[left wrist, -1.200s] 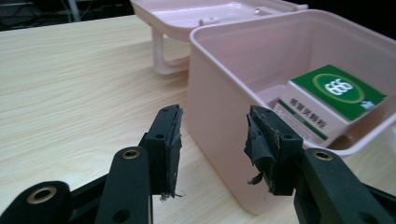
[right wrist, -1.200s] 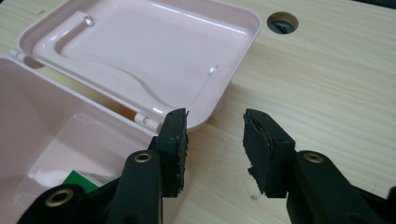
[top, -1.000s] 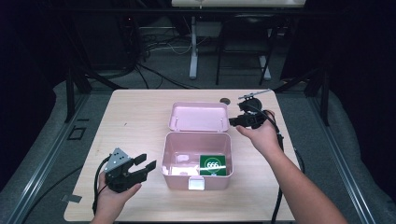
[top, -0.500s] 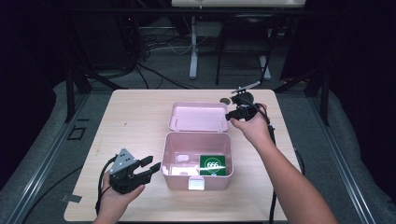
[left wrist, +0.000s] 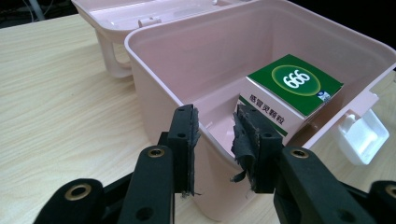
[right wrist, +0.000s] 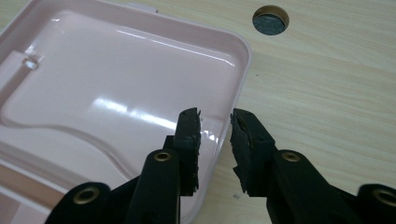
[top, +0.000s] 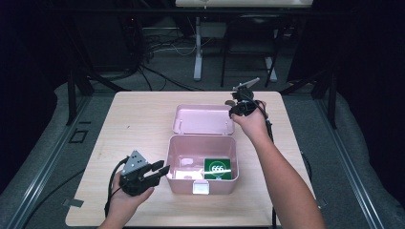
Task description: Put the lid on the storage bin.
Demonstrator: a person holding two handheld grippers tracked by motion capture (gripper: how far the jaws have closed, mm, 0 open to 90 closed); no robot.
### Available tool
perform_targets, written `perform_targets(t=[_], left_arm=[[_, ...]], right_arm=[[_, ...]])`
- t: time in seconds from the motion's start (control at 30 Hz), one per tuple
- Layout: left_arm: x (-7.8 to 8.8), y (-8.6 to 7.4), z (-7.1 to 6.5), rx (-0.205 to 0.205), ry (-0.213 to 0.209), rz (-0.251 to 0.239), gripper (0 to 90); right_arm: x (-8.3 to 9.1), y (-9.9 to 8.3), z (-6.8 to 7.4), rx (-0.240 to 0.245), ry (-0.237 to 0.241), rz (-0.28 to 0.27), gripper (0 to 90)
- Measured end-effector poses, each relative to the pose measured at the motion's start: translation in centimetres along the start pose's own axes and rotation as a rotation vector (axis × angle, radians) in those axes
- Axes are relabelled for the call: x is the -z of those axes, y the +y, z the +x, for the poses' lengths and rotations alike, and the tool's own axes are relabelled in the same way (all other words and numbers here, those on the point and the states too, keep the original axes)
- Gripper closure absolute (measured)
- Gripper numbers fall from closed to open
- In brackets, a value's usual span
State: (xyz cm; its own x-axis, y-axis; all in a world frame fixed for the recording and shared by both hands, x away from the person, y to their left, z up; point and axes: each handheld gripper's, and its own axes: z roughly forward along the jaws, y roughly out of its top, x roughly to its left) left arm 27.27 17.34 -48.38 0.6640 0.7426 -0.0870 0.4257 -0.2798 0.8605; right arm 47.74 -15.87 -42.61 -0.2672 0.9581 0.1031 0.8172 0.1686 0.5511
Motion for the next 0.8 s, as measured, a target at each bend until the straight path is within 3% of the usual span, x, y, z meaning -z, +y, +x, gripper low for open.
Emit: perform_targets(t=[0.33, 0.67, 0.8], left_arm=[[-0.3, -0.1, 0.1, 0.001, -0.014, 0.005, 72.3], [-0.3, -0.1, 0.1, 0.002, -0.011, 0.003, 73.9], [-0.3, -0.1, 0.1, 0.002, -0.011, 0.002, 74.6]], right_arm=[[-1.8, 0.8, -0.8, -0.061, -0.015, 0.032, 74.5], [-3.7, 1.2, -2.2, -0.155, 0.012, 0.055, 74.2], [-4.3, 1.3, -2.3, -0.168, 0.011, 0.06, 74.3]])
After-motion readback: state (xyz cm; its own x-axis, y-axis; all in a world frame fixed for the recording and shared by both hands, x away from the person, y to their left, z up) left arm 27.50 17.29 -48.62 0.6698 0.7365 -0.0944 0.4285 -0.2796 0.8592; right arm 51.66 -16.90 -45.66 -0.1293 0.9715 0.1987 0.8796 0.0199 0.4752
